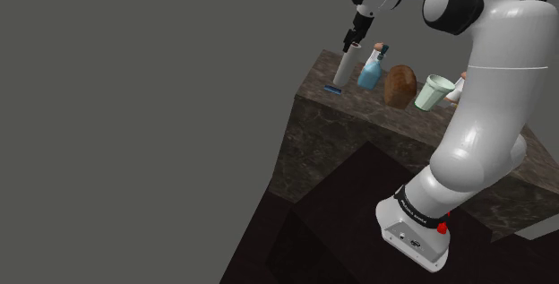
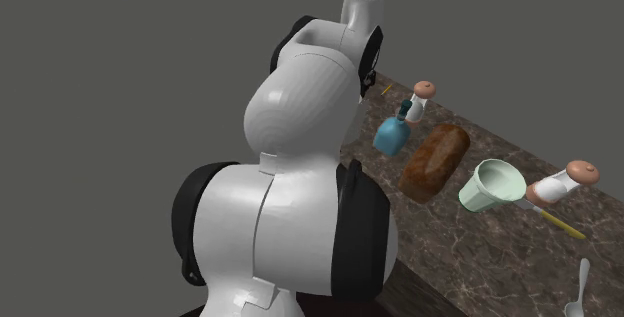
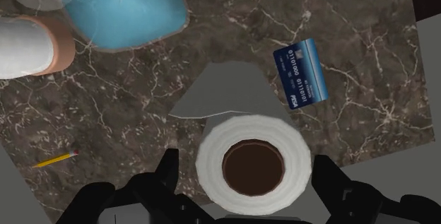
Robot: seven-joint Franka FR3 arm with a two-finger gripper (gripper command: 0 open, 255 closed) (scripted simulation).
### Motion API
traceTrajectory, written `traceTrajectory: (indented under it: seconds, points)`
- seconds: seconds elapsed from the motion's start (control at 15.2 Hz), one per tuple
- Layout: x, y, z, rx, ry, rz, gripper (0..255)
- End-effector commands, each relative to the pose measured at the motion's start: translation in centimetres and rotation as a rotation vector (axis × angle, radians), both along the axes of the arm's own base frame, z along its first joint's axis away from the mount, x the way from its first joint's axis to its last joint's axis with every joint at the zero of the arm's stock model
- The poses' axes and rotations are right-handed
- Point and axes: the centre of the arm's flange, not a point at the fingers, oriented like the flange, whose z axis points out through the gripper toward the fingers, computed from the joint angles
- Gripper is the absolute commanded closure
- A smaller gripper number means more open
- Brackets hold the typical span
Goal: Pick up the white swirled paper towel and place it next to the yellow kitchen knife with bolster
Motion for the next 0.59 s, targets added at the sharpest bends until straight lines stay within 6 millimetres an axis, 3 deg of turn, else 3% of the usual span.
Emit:
traceTrajectory:
  seconds: [0.0,0.2,0.26,0.53]
  points:
    - [0.01,0.00,-0.04,0.000,0.000,0.000,0]
    - [0.01,0.00,-0.04,0.000,0.000,0.000,0]
    - [0.01,0.00,-0.04,0.000,0.000,0.000,255]
    - [-0.01,0.04,-0.04,0.000,0.000,0.000,255]
